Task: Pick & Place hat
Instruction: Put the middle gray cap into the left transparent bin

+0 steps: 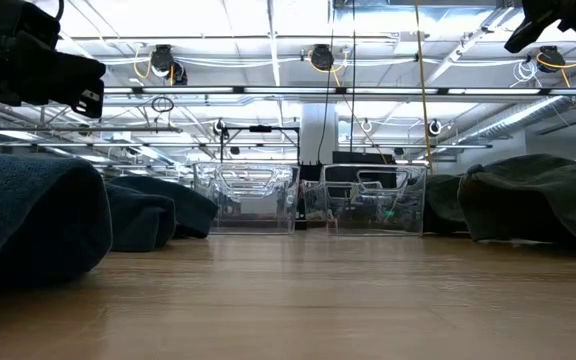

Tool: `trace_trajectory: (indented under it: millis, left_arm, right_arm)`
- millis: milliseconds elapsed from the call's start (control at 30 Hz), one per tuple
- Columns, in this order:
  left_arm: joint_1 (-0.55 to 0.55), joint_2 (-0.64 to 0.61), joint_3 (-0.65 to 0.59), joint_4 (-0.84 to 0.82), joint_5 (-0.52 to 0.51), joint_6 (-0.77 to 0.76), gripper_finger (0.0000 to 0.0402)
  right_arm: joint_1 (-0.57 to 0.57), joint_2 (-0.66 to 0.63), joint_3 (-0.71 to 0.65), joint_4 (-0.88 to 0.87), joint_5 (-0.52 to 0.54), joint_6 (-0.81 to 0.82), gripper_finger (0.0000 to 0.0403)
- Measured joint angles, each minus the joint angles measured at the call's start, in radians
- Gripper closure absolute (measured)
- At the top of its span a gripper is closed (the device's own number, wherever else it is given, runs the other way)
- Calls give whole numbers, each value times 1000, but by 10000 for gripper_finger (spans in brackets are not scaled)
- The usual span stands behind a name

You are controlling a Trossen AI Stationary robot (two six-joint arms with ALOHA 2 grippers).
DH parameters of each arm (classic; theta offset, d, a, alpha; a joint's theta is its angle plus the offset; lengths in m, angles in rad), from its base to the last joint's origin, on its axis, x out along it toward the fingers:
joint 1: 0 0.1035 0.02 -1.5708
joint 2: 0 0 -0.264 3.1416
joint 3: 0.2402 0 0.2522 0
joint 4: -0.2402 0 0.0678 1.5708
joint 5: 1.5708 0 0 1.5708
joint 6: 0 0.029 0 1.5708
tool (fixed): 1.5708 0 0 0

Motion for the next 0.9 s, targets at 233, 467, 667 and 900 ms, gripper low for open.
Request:
trace_trajectory:
  millis: [233, 467, 667, 900]
  left_arm:
    - [0, 0, 0, 0, 0, 0, 357]
    - [0, 0, 0, 0, 0, 0, 357]
    - [0, 0, 0, 0, 0, 0, 357]
    - [0, 0, 0, 0, 0, 0, 357]
  right_arm:
    - [0, 0, 0, 0, 0, 27, 277]
    - [0, 0, 0, 0, 0, 45, 277]
    - [0, 0, 1, 0, 0, 45, 277]
    - [0, 0, 1, 0, 0, 41, 277]
